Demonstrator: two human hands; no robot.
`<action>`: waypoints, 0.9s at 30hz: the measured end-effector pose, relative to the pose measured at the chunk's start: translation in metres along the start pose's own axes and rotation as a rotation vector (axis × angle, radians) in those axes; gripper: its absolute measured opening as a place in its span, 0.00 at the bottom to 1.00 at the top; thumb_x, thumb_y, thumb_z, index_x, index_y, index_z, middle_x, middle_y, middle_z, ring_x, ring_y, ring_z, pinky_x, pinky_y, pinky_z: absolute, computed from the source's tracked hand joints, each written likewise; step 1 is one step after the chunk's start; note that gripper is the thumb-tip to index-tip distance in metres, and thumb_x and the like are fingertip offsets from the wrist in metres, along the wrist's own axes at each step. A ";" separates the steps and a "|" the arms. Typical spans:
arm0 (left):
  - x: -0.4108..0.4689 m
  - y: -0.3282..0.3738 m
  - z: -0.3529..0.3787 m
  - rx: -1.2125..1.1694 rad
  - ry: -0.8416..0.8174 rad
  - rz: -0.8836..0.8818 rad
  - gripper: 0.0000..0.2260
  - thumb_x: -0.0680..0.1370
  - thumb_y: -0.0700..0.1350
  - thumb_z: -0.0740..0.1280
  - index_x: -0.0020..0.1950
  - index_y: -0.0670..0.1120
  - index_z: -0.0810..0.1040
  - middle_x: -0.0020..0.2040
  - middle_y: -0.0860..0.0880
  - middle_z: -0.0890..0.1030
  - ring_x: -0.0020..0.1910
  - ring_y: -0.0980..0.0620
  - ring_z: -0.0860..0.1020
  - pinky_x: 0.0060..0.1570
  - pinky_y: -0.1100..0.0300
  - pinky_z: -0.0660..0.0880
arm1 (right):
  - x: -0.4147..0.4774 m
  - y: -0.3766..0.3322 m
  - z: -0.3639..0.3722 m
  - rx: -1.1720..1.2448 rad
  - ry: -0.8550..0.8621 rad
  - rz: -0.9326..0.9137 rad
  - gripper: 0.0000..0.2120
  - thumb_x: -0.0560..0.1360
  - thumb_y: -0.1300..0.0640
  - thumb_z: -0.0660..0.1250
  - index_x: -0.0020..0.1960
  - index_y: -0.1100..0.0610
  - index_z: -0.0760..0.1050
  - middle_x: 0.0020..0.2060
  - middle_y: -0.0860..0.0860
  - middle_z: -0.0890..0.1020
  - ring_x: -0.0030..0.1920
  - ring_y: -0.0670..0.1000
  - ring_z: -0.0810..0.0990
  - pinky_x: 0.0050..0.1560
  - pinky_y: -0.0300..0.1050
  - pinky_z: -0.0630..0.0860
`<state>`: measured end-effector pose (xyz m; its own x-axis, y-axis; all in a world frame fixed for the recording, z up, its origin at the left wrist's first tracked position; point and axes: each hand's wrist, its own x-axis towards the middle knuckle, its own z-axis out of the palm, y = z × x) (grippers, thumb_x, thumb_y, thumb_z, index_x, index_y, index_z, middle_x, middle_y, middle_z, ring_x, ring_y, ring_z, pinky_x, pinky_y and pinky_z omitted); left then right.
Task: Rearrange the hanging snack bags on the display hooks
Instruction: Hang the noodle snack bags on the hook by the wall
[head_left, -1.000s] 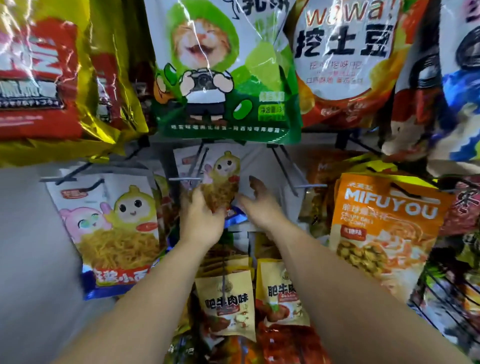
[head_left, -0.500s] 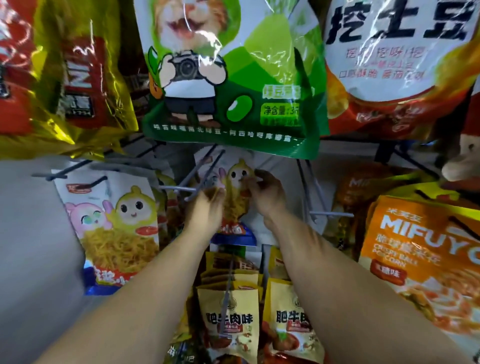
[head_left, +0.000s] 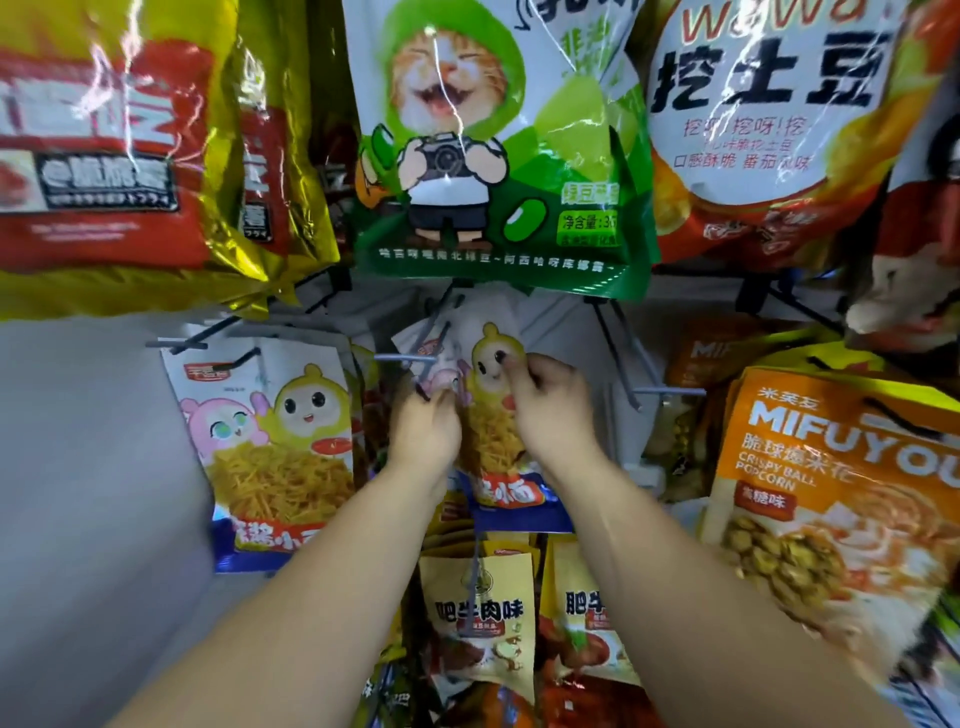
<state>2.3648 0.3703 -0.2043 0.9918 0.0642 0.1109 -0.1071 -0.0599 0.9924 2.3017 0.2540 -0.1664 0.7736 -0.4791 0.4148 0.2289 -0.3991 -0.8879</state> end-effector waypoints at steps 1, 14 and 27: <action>0.001 -0.007 -0.001 -0.010 -0.007 -0.003 0.34 0.70 0.65 0.61 0.62 0.39 0.78 0.56 0.31 0.81 0.55 0.31 0.81 0.60 0.36 0.79 | -0.006 -0.005 0.000 -0.004 0.011 -0.002 0.19 0.83 0.53 0.66 0.36 0.62 0.77 0.31 0.60 0.80 0.34 0.56 0.79 0.34 0.45 0.67; -0.073 0.026 -0.052 -0.185 -0.116 -0.023 0.13 0.84 0.43 0.62 0.68 0.53 0.74 0.56 0.51 0.82 0.53 0.54 0.80 0.47 0.58 0.76 | -0.084 -0.045 -0.009 -0.039 0.049 -0.003 0.21 0.84 0.50 0.64 0.39 0.64 0.78 0.34 0.64 0.81 0.36 0.62 0.80 0.41 0.60 0.77; -0.110 0.024 -0.128 -0.183 -0.056 0.109 0.08 0.86 0.42 0.61 0.49 0.44 0.77 0.35 0.56 0.82 0.32 0.65 0.77 0.35 0.67 0.73 | -0.137 -0.061 -0.010 0.192 0.021 0.160 0.19 0.83 0.50 0.65 0.42 0.64 0.76 0.33 0.54 0.75 0.34 0.47 0.77 0.40 0.50 0.69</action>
<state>2.2443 0.4896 -0.1860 0.9754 0.0115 0.2202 -0.2199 0.1185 0.9683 2.1765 0.3360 -0.1674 0.7969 -0.5412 0.2683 0.2143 -0.1620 -0.9632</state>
